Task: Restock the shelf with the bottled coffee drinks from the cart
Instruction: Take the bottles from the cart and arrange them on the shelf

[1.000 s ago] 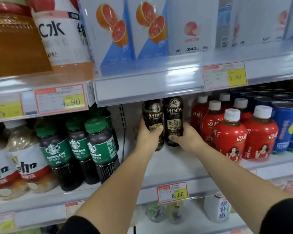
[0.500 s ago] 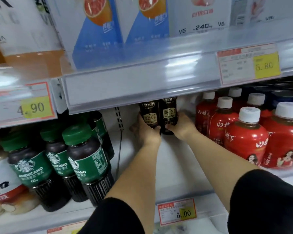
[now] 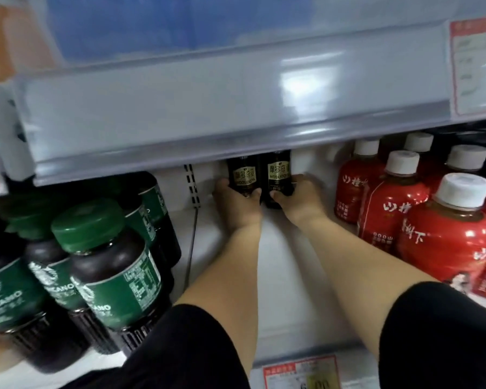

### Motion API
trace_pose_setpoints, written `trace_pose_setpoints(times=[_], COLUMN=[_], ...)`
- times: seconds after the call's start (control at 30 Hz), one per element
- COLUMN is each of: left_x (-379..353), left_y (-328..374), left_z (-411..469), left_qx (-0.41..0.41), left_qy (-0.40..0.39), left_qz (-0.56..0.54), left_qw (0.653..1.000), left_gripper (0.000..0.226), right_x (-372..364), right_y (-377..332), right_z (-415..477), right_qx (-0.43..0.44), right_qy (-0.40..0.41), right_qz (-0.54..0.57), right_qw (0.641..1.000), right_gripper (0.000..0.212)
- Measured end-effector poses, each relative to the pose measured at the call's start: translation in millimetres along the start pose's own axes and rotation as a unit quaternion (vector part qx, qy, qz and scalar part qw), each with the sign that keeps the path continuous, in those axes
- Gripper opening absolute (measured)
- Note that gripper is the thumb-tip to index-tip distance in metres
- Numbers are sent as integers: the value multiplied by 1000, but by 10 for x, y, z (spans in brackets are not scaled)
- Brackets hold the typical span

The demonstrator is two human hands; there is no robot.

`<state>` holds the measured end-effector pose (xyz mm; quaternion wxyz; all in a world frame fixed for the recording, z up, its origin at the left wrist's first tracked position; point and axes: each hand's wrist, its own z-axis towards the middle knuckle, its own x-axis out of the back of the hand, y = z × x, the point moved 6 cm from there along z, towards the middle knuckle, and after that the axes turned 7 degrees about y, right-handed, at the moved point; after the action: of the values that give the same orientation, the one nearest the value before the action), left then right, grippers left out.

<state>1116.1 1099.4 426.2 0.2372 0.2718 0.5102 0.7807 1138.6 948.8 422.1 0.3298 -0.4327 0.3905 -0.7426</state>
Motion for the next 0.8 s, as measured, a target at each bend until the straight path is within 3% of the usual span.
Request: trace_pose_setpoints(times=[0.23, 0.43, 0.57, 0.6, 0.8], left_x=[-106, -103, 131, 252, 1324], left_y=[-23, 105, 344, 424, 594], left_z=[-2, -61, -375, -506, -1440], left_qx=[-32, -8, 21, 17, -75], left_qy=[-7, -75, -118, -141, -279], left_qz=[0, 38, 19, -9, -120], left_qw=[999, 996, 993, 990, 950], left_gripper=[53, 65, 58, 54, 38], right_x=[22, 107, 343, 432, 977], right_y=[53, -64, -363, -450, -820], right_z=[33, -62, -492, -671, -1776], right_qx=[-7, -13, 69, 98, 177], right_qy=[18, -69, -137, -151, -108], right_qz=[-49, -57, -85, -91, -38], right_qw=[999, 996, 984, 979, 978], right_gripper=[35, 44, 10, 19, 25])
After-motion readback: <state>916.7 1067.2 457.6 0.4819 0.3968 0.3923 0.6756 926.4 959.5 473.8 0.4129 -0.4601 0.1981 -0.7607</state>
